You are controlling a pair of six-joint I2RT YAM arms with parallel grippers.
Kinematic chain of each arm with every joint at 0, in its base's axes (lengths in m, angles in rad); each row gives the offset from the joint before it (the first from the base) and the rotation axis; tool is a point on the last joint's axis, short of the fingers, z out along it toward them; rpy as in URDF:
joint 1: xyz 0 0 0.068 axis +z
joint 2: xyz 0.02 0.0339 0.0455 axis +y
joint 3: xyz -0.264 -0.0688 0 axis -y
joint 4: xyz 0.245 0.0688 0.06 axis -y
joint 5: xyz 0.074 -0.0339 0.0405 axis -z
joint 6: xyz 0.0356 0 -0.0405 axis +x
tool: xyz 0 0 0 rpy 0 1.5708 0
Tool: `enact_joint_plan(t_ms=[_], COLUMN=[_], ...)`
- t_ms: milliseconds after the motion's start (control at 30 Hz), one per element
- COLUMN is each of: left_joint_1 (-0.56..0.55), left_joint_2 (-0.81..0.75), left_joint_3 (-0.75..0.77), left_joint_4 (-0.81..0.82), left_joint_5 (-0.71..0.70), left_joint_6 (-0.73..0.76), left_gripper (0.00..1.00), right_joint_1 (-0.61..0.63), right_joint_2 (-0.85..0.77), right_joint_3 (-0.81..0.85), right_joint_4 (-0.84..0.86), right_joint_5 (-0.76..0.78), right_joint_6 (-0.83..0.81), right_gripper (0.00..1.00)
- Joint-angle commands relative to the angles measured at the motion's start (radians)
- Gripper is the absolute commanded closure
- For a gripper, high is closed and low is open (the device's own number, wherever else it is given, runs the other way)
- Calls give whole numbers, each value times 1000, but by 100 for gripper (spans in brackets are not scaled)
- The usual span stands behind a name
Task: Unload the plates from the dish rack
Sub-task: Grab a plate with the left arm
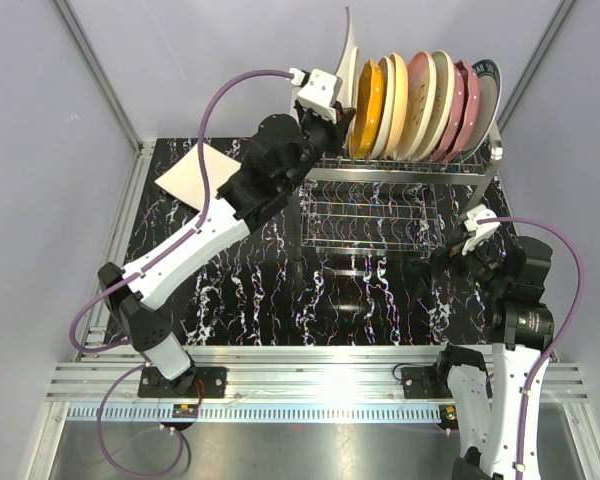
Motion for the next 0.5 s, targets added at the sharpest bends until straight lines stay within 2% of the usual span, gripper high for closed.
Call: enact_joint_plan(t_ms=[0, 467], left_joint_1=[10, 39], left_joint_2=[-2, -52], left_joint_3=[42, 26], left_joint_4=[55, 155], left_joint_5=[53, 114], left_joint_6=[6, -197], left_gripper=[98, 100], right_joint_1=[-8, -8], right_joint_2=[-8, -8], right_joint_3=[-1, -2], right_joint_4=[12, 12], right_joint_5=[9, 11], right_joint_6=[-17, -16], right_gripper=[0, 0])
